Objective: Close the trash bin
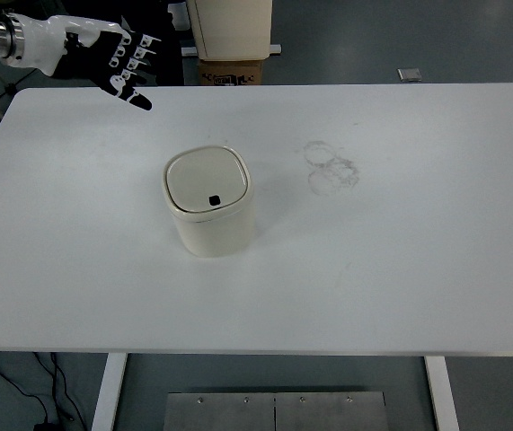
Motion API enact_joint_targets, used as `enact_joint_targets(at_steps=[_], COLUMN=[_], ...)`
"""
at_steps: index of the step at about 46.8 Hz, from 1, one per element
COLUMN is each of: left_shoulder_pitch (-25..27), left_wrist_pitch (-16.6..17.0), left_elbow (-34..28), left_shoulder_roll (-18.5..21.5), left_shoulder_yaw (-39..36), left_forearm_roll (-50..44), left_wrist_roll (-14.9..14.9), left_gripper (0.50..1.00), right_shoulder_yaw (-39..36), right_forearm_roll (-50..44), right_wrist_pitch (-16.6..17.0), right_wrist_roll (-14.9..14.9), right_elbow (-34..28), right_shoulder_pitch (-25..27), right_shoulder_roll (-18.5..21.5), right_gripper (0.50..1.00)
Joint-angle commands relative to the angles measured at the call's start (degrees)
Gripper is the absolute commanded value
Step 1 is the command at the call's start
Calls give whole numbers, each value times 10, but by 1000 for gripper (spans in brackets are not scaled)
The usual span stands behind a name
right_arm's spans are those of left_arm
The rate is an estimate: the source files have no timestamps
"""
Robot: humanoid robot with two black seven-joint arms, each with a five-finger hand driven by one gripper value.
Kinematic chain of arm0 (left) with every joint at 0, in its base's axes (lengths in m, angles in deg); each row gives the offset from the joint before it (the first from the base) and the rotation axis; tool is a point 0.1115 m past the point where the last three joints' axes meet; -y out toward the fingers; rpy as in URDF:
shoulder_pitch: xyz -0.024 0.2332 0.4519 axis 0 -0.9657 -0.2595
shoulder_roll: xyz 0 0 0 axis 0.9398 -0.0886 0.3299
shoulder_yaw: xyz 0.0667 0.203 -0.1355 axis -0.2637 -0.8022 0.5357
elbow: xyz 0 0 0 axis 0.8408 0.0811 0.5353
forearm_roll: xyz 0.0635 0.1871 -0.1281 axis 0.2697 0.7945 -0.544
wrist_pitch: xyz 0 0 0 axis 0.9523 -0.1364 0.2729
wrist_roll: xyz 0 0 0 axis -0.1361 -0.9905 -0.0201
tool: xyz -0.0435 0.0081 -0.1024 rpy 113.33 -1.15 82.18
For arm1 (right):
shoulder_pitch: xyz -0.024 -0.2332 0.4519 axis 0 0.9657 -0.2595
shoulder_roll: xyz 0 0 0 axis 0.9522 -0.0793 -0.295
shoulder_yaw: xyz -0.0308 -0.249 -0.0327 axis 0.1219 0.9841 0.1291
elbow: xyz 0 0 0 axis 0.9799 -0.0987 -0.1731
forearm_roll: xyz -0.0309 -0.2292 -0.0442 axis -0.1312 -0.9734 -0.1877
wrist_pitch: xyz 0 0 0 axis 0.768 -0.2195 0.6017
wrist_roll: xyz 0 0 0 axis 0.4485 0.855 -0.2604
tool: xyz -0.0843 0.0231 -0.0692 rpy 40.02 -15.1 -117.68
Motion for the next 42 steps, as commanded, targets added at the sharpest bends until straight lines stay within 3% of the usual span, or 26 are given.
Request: enact_joint_targets(at_steps=[1,13,20,28,42], left_shoulder_pitch=[-22,-109,-166,-230,-357], left_wrist_pitch=[15,71,71,69,71], left_elbow=[21,59,123,208,247], left_shoulder_roll=[10,30,40,37,30], left_shoulder_yaw=[25,152,236,333,502], left_forearm_roll=[-7,-64,-100,-114,-131], left_wrist_roll=[0,1,4,33,56], left_gripper=[1000,1000,1000,1000,1000], right_shoulder_yaw=[0,0,0,0,0], right_forearm_roll=[0,0,0,0,0], right_wrist_pitch=[0,0,0,0,0], right_wrist_roll=[0,0,0,0,0], right_elbow=[0,0,0,0,0], right_shoulder_pitch=[0,0,0,0,0], right_shoulder_roll=[0,0,0,0,0], right_gripper=[991,991,991,991,991])
